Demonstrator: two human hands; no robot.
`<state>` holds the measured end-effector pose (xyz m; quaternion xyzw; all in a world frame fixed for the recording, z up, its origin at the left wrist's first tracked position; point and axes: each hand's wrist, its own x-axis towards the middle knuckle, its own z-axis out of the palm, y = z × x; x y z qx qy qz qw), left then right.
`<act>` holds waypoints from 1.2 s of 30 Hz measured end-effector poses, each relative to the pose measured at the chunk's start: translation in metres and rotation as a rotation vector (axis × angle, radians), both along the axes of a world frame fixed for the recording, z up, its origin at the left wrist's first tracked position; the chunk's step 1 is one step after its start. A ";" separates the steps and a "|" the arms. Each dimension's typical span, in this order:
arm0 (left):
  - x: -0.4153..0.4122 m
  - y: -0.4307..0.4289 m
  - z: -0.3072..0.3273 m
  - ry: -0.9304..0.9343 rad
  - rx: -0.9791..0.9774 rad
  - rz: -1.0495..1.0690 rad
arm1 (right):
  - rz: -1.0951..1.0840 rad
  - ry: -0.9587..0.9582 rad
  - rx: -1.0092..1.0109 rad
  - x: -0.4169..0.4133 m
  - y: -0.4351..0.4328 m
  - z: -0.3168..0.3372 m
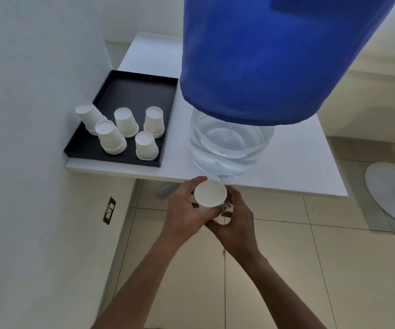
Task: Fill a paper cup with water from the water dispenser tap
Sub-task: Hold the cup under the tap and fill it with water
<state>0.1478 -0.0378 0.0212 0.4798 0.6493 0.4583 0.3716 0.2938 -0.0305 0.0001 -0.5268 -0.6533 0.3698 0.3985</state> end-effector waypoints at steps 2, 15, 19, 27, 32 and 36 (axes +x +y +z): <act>0.010 -0.003 -0.006 0.048 0.052 -0.026 | -0.054 -0.004 0.020 -0.001 -0.003 -0.013; 0.044 -0.002 -0.059 0.068 -0.037 -0.054 | -0.169 0.016 -0.097 0.016 0.002 -0.080; 0.047 0.007 -0.071 0.091 -0.072 -0.082 | -0.228 0.048 -0.122 0.017 0.011 -0.098; 0.034 0.028 -0.074 0.376 0.165 -0.034 | -0.326 0.118 -0.234 0.009 0.040 -0.120; 0.030 0.050 -0.068 0.527 0.363 -0.146 | -0.308 0.140 -0.212 0.003 0.054 -0.114; 0.027 0.059 -0.070 0.635 0.496 -0.245 | -0.296 0.147 -0.188 -0.001 0.058 -0.108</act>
